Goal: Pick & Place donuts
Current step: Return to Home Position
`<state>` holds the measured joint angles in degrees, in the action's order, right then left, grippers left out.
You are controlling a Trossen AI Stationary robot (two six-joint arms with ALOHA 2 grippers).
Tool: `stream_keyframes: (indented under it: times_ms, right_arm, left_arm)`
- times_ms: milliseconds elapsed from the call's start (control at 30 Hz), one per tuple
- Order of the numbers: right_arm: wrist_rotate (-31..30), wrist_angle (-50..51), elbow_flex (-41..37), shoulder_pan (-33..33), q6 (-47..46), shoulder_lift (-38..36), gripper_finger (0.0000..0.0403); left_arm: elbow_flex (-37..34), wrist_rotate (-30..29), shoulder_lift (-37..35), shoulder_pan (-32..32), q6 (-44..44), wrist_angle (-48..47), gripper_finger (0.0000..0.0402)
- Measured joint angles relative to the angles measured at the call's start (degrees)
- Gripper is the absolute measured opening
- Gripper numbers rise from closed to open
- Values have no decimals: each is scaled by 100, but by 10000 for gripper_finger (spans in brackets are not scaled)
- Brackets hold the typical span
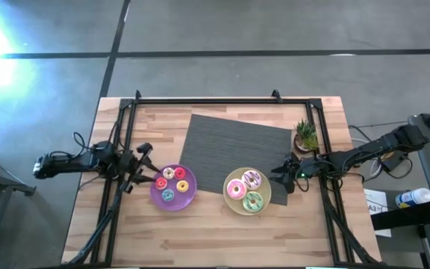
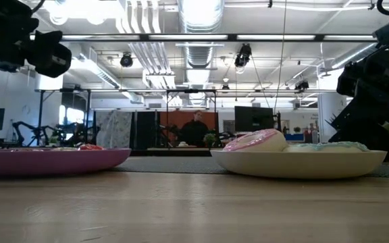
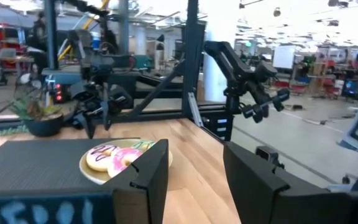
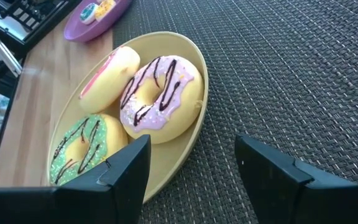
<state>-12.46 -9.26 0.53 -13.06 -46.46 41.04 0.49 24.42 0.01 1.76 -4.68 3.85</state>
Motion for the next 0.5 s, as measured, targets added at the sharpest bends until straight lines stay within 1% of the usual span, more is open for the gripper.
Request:
stream_keyframes:
  times_ms: [200,500]
  right_arm:
    - [-1,0,0,0,0,0,224]
    - [-1,0,0,-4,0,2,224]
  left_arm:
    - [-2,-7,0,21,-11,-43,129]
    - [2,-10,24,21,-768,-30,129]
